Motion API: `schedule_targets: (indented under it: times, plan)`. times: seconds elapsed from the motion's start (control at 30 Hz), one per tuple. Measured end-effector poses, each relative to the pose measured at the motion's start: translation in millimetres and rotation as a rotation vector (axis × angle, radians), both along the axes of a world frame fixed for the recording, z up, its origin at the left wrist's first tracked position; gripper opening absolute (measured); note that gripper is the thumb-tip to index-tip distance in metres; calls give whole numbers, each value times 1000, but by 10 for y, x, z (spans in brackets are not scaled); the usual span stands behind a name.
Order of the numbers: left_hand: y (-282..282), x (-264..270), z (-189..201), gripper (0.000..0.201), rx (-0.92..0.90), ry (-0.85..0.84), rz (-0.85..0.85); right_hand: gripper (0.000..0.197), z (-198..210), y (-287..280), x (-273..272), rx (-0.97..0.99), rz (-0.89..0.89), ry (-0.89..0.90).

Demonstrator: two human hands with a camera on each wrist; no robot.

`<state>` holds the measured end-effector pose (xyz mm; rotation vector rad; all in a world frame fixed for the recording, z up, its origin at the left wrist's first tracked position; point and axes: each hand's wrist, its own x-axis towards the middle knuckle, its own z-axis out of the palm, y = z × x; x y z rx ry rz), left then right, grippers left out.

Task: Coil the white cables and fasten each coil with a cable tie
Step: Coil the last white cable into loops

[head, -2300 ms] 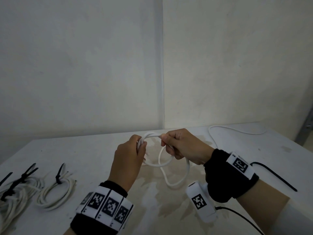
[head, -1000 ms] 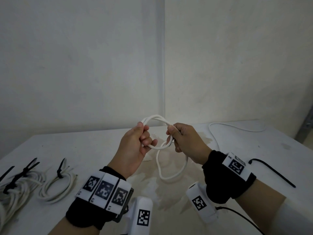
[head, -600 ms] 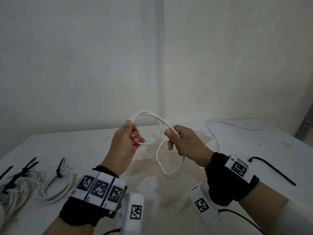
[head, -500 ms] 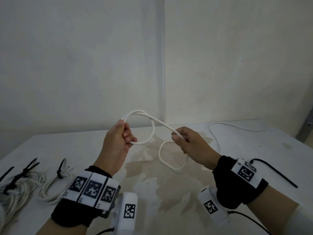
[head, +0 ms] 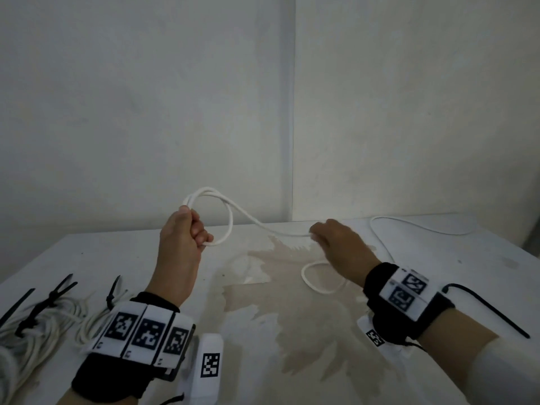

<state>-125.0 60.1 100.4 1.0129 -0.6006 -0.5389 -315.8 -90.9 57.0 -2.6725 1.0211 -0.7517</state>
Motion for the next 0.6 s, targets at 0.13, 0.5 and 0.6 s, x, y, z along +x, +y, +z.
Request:
schedule_targets:
  times: [0.13, 0.5, 0.6]
  plan:
    - [-57, 1, -55, 34, 51, -139, 34, 21, -42, 275, 283, -163, 181, 147]
    - [-66, -219, -220, 28, 332, -408, -82, 28, 110, 741, 490, -418, 471, -8]
    - [-35, -312, -259, 31, 403, -531, -146, 32, 199, 737, 478, -232, 486, -63]
